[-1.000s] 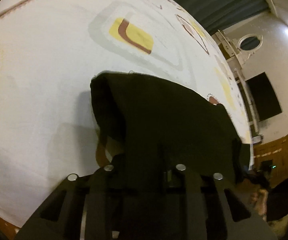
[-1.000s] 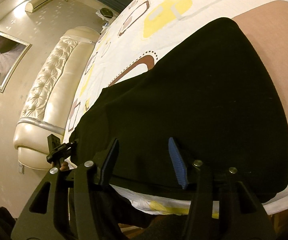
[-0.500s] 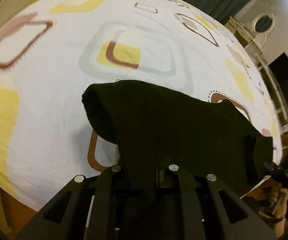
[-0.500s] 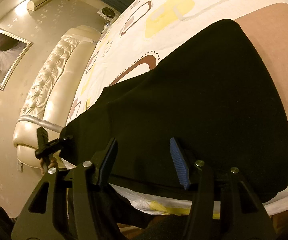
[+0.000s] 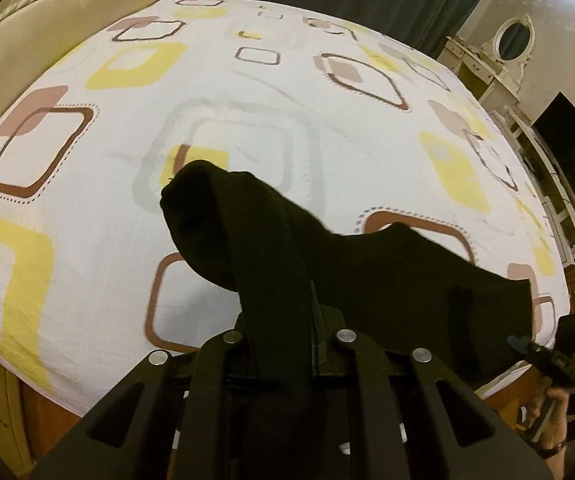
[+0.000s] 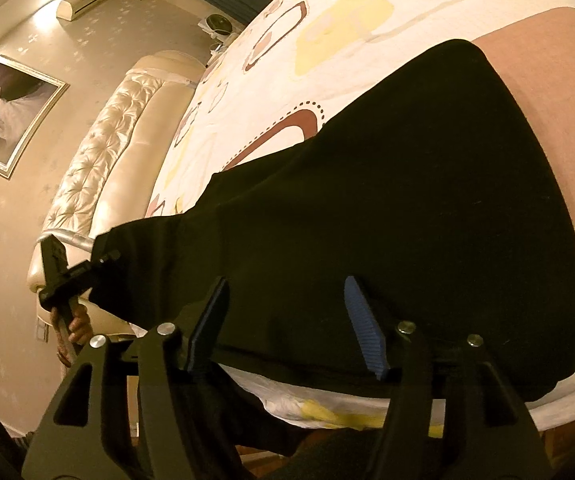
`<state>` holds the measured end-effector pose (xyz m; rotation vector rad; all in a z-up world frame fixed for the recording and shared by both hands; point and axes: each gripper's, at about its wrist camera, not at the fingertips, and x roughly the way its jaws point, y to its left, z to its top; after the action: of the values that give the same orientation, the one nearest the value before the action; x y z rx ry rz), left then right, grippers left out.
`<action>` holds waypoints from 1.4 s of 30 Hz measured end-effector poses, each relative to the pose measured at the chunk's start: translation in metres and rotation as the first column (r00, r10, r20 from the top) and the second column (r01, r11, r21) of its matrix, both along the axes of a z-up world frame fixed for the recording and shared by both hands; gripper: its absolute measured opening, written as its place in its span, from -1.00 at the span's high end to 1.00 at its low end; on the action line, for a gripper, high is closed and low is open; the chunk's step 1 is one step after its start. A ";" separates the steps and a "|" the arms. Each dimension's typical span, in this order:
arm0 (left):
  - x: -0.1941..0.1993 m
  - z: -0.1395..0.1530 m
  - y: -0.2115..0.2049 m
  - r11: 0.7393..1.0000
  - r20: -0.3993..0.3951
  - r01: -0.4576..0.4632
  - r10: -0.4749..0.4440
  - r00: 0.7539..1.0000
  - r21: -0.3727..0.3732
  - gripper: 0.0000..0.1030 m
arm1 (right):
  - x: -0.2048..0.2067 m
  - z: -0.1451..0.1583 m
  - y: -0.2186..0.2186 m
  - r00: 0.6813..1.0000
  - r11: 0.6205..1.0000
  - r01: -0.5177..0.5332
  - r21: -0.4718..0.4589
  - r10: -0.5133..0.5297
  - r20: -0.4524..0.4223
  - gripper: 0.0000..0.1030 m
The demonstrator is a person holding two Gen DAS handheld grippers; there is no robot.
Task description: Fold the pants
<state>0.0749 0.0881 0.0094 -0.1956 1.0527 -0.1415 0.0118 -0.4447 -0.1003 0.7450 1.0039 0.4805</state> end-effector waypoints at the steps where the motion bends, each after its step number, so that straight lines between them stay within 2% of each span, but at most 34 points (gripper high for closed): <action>1: 0.000 0.003 -0.006 1.000 0.003 0.005 -0.005 1.000 -0.003 0.74 | 0.000 0.001 0.001 1.000 1.000 -0.002 -0.004 0.002 0.001 -0.20; 9: -0.001 0.028 -0.073 0.996 0.042 0.078 -0.080 0.996 0.041 0.74 | 0.000 0.002 0.001 1.000 1.000 -0.006 -0.007 0.006 0.004 -0.22; 17: 0.000 0.018 -0.159 0.981 0.048 0.150 -0.157 0.986 0.123 0.74 | -0.001 0.001 0.001 1.000 1.000 -0.008 -0.004 0.008 0.008 -0.22; 25: 0.004 -0.034 -0.243 0.957 0.006 0.199 -0.205 0.979 0.213 0.74 | -0.001 0.001 0.000 1.000 1.000 -0.006 0.006 0.006 0.012 -0.22; 33: 0.000 -0.087 -0.280 0.923 -0.029 0.208 -0.210 0.977 0.323 0.74 | -0.002 -0.001 -0.002 1.000 1.000 0.002 0.028 -0.002 0.012 -0.23; 42: -0.008 -0.092 -0.292 0.891 0.021 0.196 -0.224 0.974 0.409 0.74 | -0.001 -0.002 -0.003 1.000 0.999 0.003 0.042 -0.004 0.014 -0.23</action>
<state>0.0672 -0.2038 -0.0825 0.2999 1.0106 -0.1215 0.0105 -0.4478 -0.1022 0.7794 0.9823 0.5043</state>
